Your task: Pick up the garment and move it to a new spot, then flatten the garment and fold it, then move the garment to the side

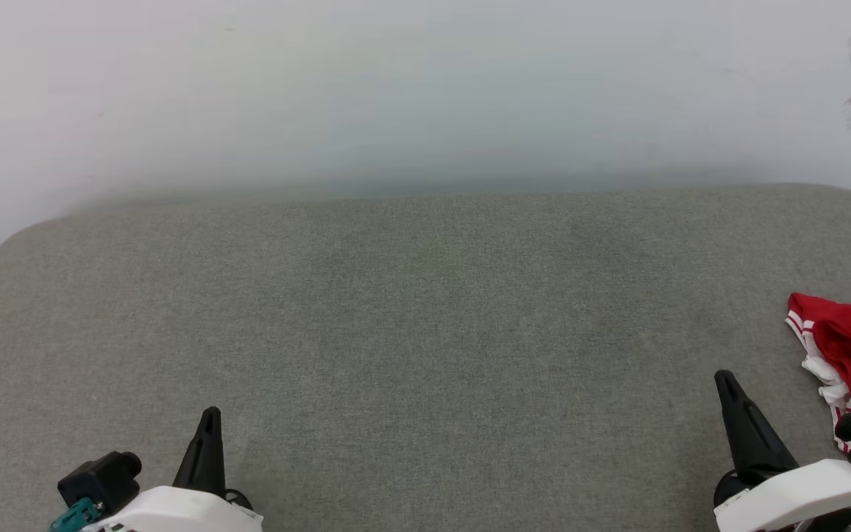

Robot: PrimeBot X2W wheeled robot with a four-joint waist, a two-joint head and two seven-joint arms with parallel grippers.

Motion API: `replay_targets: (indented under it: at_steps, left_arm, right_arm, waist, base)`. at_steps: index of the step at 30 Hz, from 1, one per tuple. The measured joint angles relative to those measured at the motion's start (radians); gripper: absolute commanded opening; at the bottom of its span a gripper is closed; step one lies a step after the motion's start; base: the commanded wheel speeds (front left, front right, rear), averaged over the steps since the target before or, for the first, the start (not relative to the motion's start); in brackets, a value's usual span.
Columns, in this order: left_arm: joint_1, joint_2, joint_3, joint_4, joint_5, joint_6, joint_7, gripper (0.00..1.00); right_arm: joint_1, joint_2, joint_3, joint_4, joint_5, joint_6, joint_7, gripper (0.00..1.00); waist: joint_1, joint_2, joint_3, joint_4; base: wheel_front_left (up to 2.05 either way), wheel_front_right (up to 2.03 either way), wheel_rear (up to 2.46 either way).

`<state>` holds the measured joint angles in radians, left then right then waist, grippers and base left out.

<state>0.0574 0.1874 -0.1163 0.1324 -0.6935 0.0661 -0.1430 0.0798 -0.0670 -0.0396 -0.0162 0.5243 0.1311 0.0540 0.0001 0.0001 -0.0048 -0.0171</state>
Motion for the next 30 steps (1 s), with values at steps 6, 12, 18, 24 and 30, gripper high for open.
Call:
replay_targets:
  at_steps: [6, 12, 18, 24, 30]
  left_arm:
    - [-0.011, -0.009, 0.019, 0.011, -0.082, -0.015, 0.021, 0.0]
    - [-0.026, -0.017, 0.035, 0.02, -0.16, -0.032, 0.041, 0.0]
    - [-0.04, -0.029, 0.053, 0.027, -0.232, -0.049, 0.06, 0.0]
    - [-0.047, -0.038, 0.066, 0.035, -0.3, -0.063, 0.077, 0.0]
    - [-0.063, -0.044, 0.083, 0.042, -0.363, -0.075, 0.094, 0.0]
  right_arm:
    - [-0.02, 0.0, -0.004, 0.023, 0.097, 0.0, 0.001, 0.0]
    - [-0.026, -0.001, -0.007, 0.047, 0.189, 0.0, 0.004, 0.0]
    - [-0.043, -0.001, -0.011, 0.065, 0.274, 0.0, 0.008, 0.0]
    - [-0.06, -0.001, -0.014, 0.084, 0.356, 0.0, 0.01, 0.0]
    - [-0.07, -0.001, -0.017, 0.102, 0.43, 0.0, 0.014, 0.0]
  waist:
    - [0.0, 0.0, 0.0, 0.001]
    - [0.0, 0.0, 0.001, 0.002]
    - [0.0, 0.0, 0.001, 0.003]
    - [0.0, 0.0, 0.002, 0.004]
    - [0.0, 0.0, 0.002, 0.005]
  base:
    - [0.0, 0.0, 0.0]
    - [0.0, 0.0, 0.0]
    - [0.0, 0.0, 0.0]
    - [0.0, 0.0, 0.0]
    - [0.0, 0.0, 0.0]
